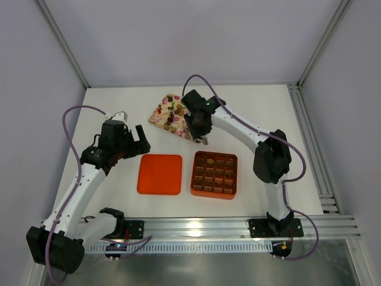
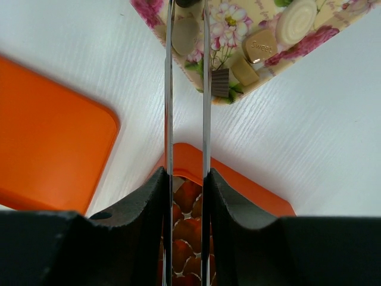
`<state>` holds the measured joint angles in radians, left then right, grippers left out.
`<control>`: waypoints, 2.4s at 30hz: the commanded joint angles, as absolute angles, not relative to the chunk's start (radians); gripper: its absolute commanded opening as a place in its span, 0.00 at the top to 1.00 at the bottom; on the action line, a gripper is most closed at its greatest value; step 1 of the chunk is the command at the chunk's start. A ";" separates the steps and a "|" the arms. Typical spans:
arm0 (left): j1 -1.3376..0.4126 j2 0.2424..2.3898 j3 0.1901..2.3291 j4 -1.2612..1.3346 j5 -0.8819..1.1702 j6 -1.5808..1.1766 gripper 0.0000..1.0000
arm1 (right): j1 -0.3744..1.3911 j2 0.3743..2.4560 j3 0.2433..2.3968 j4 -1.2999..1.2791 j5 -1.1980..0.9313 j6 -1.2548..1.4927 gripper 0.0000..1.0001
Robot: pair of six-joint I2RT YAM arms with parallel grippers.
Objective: Pack the chocolate
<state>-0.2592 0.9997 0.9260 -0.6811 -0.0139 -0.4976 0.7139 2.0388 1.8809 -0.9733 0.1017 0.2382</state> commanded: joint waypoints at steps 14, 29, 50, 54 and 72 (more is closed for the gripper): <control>-0.255 0.996 0.934 -0.663 -0.008 -0.503 0.00 | 0.660 1.890 1.875 -0.939 0.118 0.244 0.67; -0.255 0.993 0.934 -0.663 -0.006 -0.505 0.00 | 0.632 1.764 1.730 -0.908 0.098 0.247 0.61; -0.255 0.989 0.933 -0.663 -0.009 -0.505 0.00 | 0.615 1.879 1.735 -0.913 0.112 0.233 0.58; -0.255 0.988 0.933 -0.663 -0.009 -0.505 0.00 | 0.615 1.891 1.738 -0.911 0.117 0.232 0.58; -0.255 0.993 0.934 -0.663 -0.008 -0.503 0.01 | 0.620 1.913 1.766 -0.926 0.152 0.219 0.58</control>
<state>-0.2592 0.9997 0.9260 -0.6811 -0.0139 -0.4976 0.6178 1.9095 1.7241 -0.9363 0.1375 0.2371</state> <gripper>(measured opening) 0.995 0.423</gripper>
